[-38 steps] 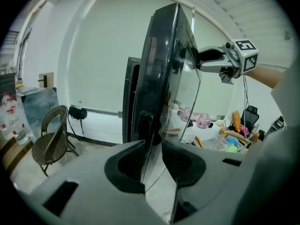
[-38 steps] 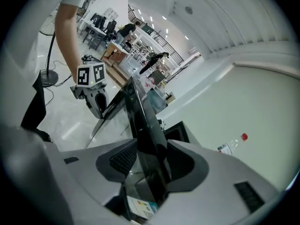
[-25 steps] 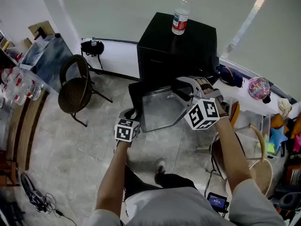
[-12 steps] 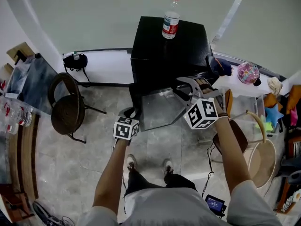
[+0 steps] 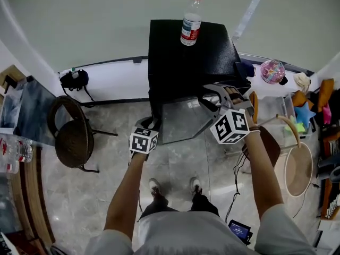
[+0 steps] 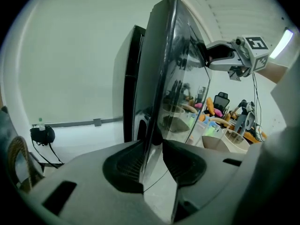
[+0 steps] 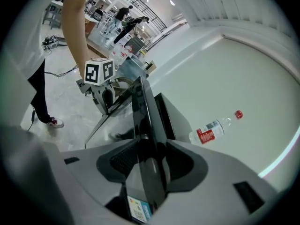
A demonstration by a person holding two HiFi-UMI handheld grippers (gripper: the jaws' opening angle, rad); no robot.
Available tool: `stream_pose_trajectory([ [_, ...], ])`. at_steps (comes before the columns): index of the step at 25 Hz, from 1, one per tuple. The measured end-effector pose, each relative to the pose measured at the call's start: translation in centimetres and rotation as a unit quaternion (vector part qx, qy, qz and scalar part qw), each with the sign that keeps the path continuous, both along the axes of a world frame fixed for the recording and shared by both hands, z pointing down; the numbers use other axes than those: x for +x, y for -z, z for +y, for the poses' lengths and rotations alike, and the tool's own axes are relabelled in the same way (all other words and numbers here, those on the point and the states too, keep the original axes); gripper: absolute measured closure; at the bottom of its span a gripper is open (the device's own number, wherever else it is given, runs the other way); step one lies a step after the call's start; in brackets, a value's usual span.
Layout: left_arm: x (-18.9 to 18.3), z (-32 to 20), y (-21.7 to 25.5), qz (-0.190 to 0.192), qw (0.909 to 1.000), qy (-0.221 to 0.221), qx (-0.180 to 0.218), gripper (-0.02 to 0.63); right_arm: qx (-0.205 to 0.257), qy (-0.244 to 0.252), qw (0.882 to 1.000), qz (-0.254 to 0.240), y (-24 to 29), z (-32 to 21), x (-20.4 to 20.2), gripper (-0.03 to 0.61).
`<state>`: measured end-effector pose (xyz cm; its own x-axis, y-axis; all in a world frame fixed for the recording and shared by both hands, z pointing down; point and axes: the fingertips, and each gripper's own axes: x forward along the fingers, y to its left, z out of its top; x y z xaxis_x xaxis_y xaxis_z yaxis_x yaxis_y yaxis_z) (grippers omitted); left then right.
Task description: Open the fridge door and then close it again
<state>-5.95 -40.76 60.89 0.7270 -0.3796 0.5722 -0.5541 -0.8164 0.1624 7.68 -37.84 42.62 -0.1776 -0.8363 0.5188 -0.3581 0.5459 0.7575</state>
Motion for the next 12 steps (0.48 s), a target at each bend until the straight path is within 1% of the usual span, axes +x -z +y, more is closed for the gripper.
stream_pose_trajectory([
  [7,0.6,-2.4,0.1,-0.007,0.9993,-0.035,-0.006,0.515,0.0,-0.033,0.999,0.001,0.1,-1.6,0.4,0.395],
  [12,1.0,-3.5,0.1,-0.009,0.9986,-0.051,-0.009,0.515,-0.003,-0.049,0.999,-0.003,0.1,-2.3,0.6,0.396],
])
